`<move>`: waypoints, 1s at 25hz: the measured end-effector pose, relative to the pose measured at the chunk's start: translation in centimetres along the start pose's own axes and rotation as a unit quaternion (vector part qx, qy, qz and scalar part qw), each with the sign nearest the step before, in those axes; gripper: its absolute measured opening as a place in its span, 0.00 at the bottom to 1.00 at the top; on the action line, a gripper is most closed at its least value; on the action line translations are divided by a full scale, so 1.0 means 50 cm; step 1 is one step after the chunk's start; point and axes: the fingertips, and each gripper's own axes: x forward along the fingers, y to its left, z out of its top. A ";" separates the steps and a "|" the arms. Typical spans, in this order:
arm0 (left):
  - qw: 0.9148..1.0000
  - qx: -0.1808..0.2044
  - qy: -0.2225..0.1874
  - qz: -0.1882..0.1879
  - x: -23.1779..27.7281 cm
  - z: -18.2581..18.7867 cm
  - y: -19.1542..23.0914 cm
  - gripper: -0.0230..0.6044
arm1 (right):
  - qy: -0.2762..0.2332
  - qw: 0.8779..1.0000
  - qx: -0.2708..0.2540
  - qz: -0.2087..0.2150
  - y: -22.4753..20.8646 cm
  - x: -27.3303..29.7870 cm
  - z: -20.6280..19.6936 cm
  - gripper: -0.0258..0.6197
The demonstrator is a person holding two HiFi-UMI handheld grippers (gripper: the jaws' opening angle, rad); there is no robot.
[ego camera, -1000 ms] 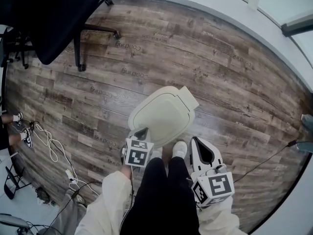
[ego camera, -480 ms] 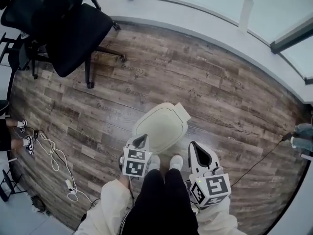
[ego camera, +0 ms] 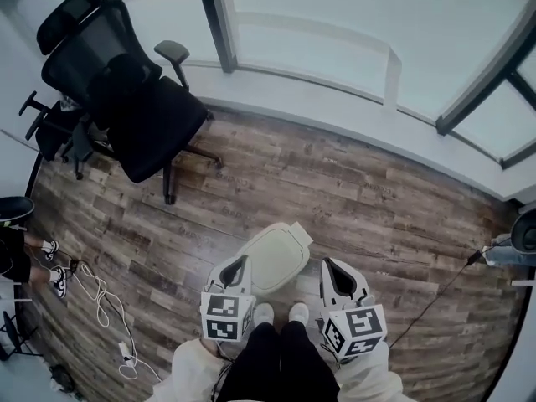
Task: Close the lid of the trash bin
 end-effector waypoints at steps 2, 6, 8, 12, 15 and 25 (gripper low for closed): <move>1.000 -0.002 -0.028 0.001 -0.058 0.075 -0.009 0.05 | -0.016 1.000 -0.007 0.002 0.014 -0.037 0.062 0.08; 0.996 0.004 -0.084 -0.008 -0.180 0.194 -0.049 0.05 | -0.043 0.999 -0.025 0.001 0.041 -0.138 0.171 0.08; 0.994 0.016 -0.110 -0.017 -0.234 0.243 -0.073 0.05 | -0.063 0.997 -0.034 -0.001 0.051 -0.188 0.226 0.08; 0.988 0.028 -0.151 -0.013 -0.343 0.325 -0.103 0.05 | -0.099 0.994 -0.043 -0.006 0.073 -0.286 0.310 0.08; 0.983 0.025 -0.184 -0.004 -0.431 0.377 -0.131 0.05 | -0.116 0.992 -0.038 -0.009 0.087 -0.363 0.345 0.08; 0.965 0.045 -0.259 -0.021 -0.573 0.458 -0.216 0.05 | -0.173 0.984 -0.044 -0.007 0.133 -0.479 0.408 0.08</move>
